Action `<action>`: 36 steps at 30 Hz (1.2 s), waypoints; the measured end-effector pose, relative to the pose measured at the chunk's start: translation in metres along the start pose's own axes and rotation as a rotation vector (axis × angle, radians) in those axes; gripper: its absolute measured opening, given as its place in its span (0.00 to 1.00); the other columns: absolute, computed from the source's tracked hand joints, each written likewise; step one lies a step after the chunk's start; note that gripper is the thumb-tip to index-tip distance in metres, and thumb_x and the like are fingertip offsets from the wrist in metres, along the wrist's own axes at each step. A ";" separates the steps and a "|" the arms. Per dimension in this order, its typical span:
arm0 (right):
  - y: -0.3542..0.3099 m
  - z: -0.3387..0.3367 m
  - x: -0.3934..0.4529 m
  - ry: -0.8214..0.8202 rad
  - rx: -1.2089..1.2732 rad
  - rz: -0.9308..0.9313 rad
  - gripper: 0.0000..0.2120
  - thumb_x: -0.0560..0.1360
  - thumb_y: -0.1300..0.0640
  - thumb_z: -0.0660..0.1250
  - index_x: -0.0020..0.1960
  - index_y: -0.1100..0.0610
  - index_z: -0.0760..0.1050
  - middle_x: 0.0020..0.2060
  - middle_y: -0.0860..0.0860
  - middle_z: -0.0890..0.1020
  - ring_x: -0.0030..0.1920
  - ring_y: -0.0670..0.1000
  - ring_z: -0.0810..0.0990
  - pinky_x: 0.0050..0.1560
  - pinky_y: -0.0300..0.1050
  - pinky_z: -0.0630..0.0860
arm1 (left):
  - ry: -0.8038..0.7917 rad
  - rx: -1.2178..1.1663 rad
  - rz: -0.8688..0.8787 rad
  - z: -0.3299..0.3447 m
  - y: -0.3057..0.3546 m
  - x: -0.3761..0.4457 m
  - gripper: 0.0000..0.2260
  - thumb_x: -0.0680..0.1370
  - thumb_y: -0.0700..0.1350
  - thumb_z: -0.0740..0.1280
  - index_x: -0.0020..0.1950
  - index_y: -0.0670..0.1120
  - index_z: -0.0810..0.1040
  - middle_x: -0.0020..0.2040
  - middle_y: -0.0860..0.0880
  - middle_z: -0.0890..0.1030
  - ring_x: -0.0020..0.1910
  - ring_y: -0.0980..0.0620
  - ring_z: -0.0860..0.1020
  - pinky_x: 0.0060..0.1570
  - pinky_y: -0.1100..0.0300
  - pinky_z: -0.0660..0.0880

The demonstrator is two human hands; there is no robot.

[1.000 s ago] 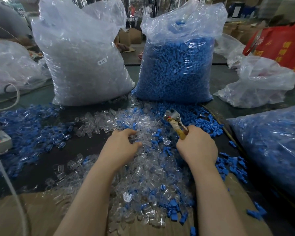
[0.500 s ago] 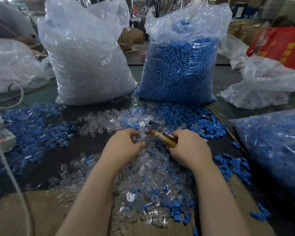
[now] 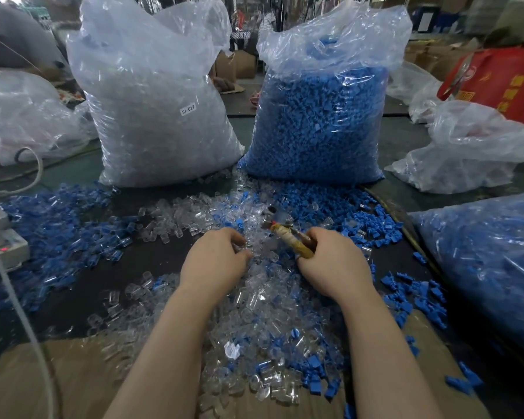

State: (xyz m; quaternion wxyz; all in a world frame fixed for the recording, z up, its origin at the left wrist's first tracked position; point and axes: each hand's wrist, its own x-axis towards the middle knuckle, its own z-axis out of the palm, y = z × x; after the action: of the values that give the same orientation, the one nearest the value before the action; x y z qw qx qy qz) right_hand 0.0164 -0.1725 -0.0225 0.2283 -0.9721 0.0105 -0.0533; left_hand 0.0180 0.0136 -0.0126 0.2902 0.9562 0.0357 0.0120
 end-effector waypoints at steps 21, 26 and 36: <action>-0.007 0.001 0.004 0.174 0.537 0.051 0.06 0.74 0.51 0.71 0.41 0.50 0.76 0.34 0.46 0.79 0.37 0.50 0.78 0.38 0.48 0.75 | 0.123 -0.249 0.042 -0.002 0.007 -0.002 0.05 0.77 0.47 0.69 0.42 0.54 0.82 0.36 0.56 0.81 0.32 0.61 0.76 0.32 0.64 0.69; -0.009 0.000 0.003 0.165 0.716 0.024 0.06 0.75 0.54 0.71 0.41 0.54 0.77 0.29 0.46 0.75 0.30 0.45 0.70 0.34 0.45 0.71 | 0.045 -0.674 -0.064 -0.009 0.010 -0.003 0.05 0.77 0.43 0.70 0.42 0.49 0.83 0.32 0.51 0.82 0.30 0.57 0.77 0.30 0.63 0.74; -0.017 -0.004 -0.003 0.164 0.856 -0.099 0.05 0.76 0.57 0.70 0.43 0.57 0.76 0.33 0.57 0.75 0.32 0.46 0.70 0.33 0.42 0.71 | 0.093 -0.991 -0.063 -0.015 0.024 -0.010 0.03 0.72 0.37 0.75 0.43 0.42 0.83 0.33 0.47 0.84 0.32 0.55 0.81 0.35 0.66 0.78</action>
State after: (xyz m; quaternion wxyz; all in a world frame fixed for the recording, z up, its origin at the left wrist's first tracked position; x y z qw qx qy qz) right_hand 0.0134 -0.1587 -0.0119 0.6062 -0.7817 -0.0412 -0.1406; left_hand 0.0093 0.0006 0.0131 0.7082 0.7001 0.0674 0.0611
